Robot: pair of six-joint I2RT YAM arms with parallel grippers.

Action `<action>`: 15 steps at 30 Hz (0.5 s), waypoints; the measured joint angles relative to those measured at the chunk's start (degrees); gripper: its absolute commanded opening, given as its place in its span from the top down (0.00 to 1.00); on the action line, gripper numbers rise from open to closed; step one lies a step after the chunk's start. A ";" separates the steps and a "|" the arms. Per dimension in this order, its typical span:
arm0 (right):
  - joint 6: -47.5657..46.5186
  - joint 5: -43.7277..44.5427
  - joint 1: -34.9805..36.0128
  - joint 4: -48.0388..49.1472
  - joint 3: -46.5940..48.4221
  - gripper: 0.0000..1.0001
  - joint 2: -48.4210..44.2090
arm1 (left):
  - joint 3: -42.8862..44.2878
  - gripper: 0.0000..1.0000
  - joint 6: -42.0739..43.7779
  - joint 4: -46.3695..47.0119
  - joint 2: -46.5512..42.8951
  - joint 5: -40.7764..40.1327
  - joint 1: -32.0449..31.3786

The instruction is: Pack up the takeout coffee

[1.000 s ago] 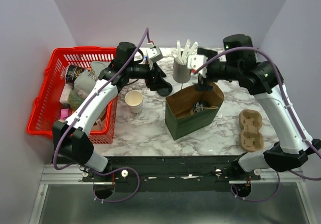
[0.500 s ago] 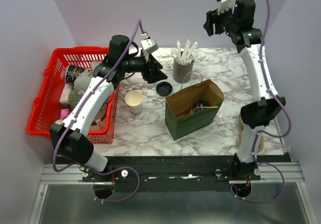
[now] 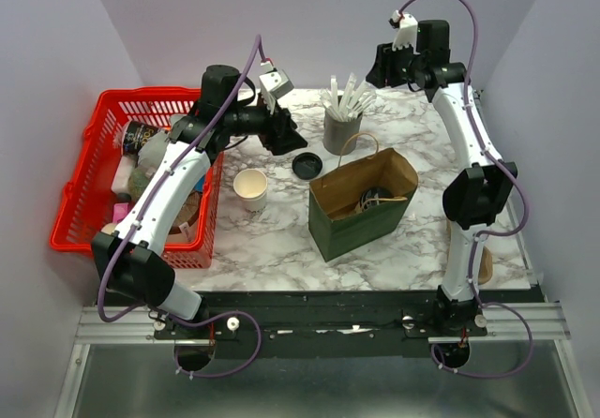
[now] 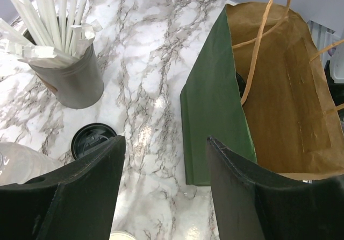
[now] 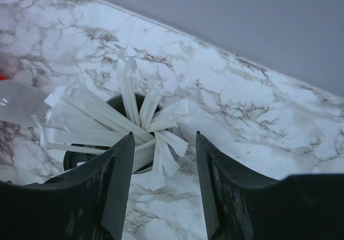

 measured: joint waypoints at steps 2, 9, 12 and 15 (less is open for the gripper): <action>1.05 -1.27 0.02 -0.09 -0.50 0.46 0.15 | 0.00 0.30 -0.02 -0.44 -0.04 -0.22 0.07; 3.76 -2.14 0.07 -0.17 -0.79 0.48 2.21 | 0.00 0.30 0.00 -1.09 -0.17 -1.09 0.07; 4.39 -1.99 0.04 -0.24 -1.22 0.48 2.86 | 0.00 0.30 0.09 -1.31 -0.17 -1.46 0.07; 4.59 -1.09 0.04 -0.20 -1.22 0.48 3.17 | 0.00 0.30 0.11 -1.40 -0.17 -1.55 0.07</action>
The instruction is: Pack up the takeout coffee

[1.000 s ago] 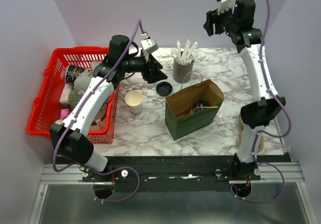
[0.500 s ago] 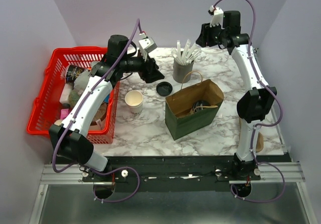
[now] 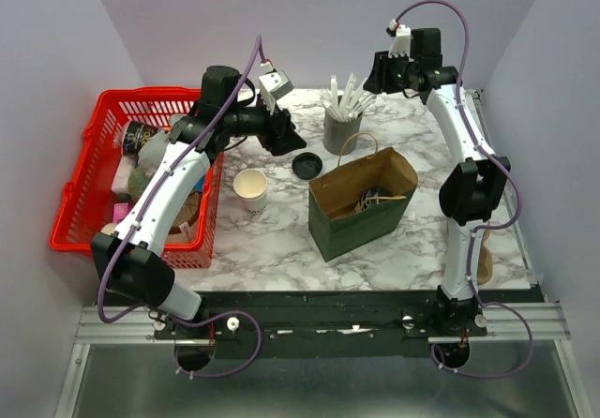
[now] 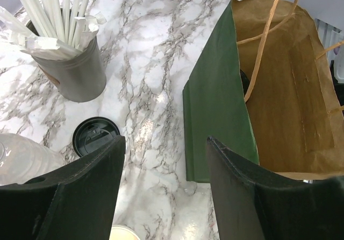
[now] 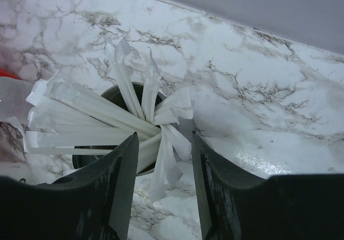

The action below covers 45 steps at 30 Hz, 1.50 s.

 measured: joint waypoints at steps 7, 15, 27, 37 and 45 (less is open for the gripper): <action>0.44 0.96 0.00 0.35 0.00 0.49 0.52 | 0.00 0.30 0.00 -0.13 0.00 -0.11 0.00; 1.29 1.22 0.00 0.35 -0.55 0.67 1.73 | 0.00 0.30 0.00 -0.15 0.00 -0.15 0.04; 1.29 1.25 0.00 0.44 -0.55 0.95 2.75 | 0.00 0.30 0.02 -0.15 0.00 -0.15 0.04; -0.70 0.90 -0.28 -0.02 -2.27 0.99 -2.89 | -0.13 0.30 0.09 -0.02 0.00 -0.17 0.11; -5.27 0.24 -0.37 1.70 -6.93 0.99 -17.59 | -0.70 0.30 -0.11 1.40 0.00 -0.11 0.31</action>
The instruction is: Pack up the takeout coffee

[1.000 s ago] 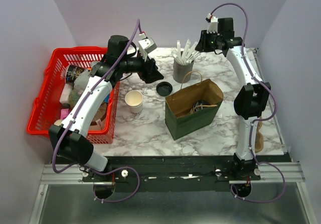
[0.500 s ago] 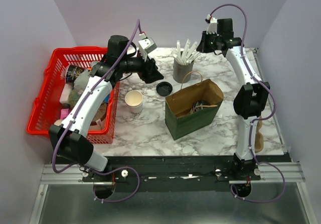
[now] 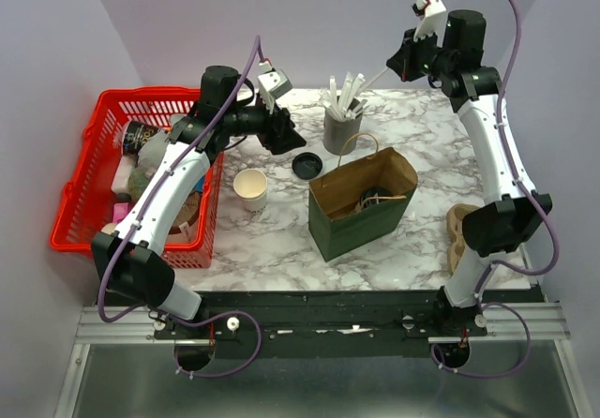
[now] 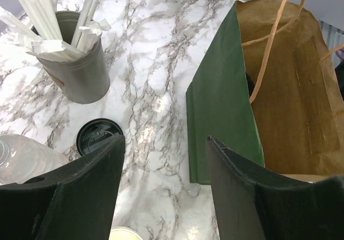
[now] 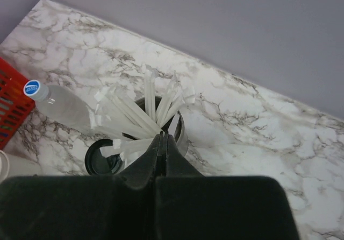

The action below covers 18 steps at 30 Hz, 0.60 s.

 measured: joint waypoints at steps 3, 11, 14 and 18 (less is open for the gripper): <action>-1.01 -0.17 0.02 1.38 -2.27 0.99 -2.38 | -0.07 0.30 -0.33 0.68 0.00 0.04 0.00; -2.08 -0.22 0.00 -2.69 -0.37 0.99 2.01 | -0.09 0.30 -0.72 1.27 -0.13 0.07 0.00; -2.89 -0.33 0.00 -6.43 1.27 1.00 -0.44 | -0.87 0.30 -0.70 1.33 -1.11 0.02 0.02; -3.13 -1.29 0.00 -7.87 -4.00 0.99 -13.46 | -3.10 0.30 -0.87 1.81 -2.95 0.04 0.00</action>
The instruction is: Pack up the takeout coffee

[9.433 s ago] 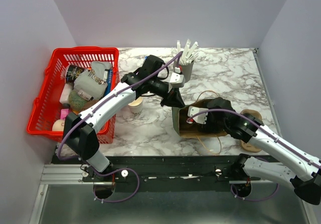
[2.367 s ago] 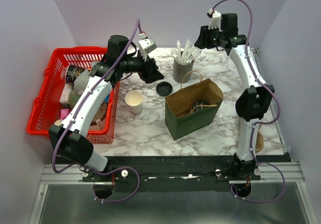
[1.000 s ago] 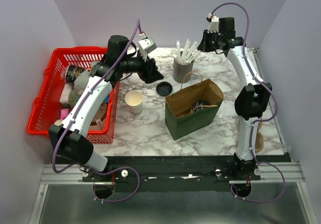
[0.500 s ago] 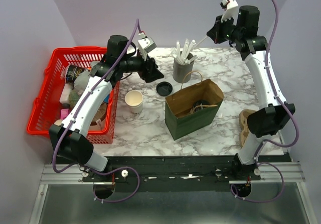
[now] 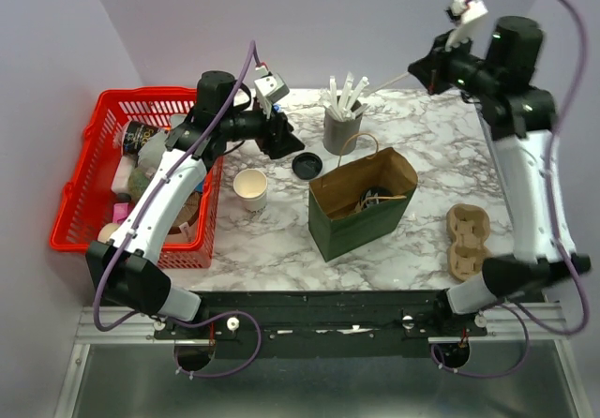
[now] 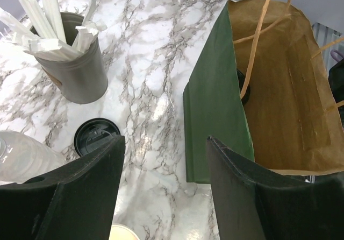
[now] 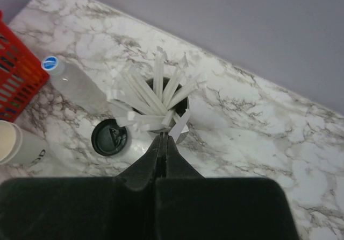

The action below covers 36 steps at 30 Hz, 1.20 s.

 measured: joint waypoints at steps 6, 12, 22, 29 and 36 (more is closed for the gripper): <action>0.00 -6.58 0.00 0.00 -2.40 0.99 -19.50 | -0.20 0.30 -0.98 0.79 0.44 0.00 0.00; -0.44 -13.97 0.00 -4.11 -5.49 0.99 -28.81 | 2.03 0.30 -1.57 1.27 3.39 -0.04 0.00; -9.29 -26.99 0.00 -24.59 -6.71 1.00 -27.41 | 5.42 0.30 -1.09 1.20 7.02 -2.03 0.02; -14.67 -28.24 0.00 -30.51 -7.52 0.96 -24.65 | 5.44 0.30 -0.02 1.07 6.99 -3.21 0.02; -18.38 -28.09 6.32 -33.44 -3.87 0.36 -17.33 | 5.38 0.29 0.70 0.70 6.78 -3.98 0.02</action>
